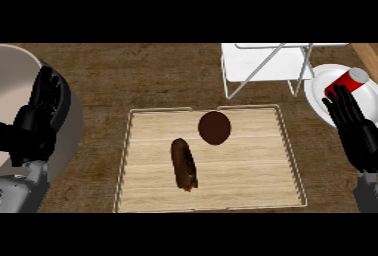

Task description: Pick the cupcake from the tray and place it in the tiered shelf

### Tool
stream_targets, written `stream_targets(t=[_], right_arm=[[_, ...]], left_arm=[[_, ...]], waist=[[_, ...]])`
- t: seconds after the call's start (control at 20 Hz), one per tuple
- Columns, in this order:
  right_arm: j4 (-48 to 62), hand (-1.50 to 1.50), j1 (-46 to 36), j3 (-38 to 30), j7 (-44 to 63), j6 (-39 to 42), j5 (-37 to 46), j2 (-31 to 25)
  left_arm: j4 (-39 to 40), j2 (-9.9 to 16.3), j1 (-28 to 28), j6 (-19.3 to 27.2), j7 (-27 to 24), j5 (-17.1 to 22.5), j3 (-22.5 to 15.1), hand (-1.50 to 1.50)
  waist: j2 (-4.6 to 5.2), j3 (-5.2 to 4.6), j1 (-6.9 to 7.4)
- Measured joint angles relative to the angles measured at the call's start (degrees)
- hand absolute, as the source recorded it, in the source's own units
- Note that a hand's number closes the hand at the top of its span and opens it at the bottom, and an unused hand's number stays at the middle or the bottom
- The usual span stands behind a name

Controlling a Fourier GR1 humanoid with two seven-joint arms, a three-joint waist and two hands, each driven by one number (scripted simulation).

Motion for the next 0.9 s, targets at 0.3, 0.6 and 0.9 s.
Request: stream_targets(t=[0.3, 0.6, 0.9], right_arm=[[-3.44, 1.50, -10.88, 10.41, 7.97, -0.67, 5.21, 4.44], [1.27, -1.50, -22.40, 11.86, 16.68, -8.26, 7.12, 12.08], [0.22, -1.50, -30.47, 12.63, 22.77, 1.07, 3.60, 8.79]], left_arm=[[-5.89, -0.41, -2.47, -1.34, 1.68, -1.02, -1.61, 0.00], [-6.81, -2.18, -1.41, -2.49, 1.68, -0.28, -2.74, 0.00], [-8.26, -2.29, 0.51, -2.78, 2.35, -0.40, -2.46, 0.00]], waist=[[-1.14, 0.83, 3.66], [-1.21, 0.92, 3.57], [-1.54, 0.93, 2.49]])
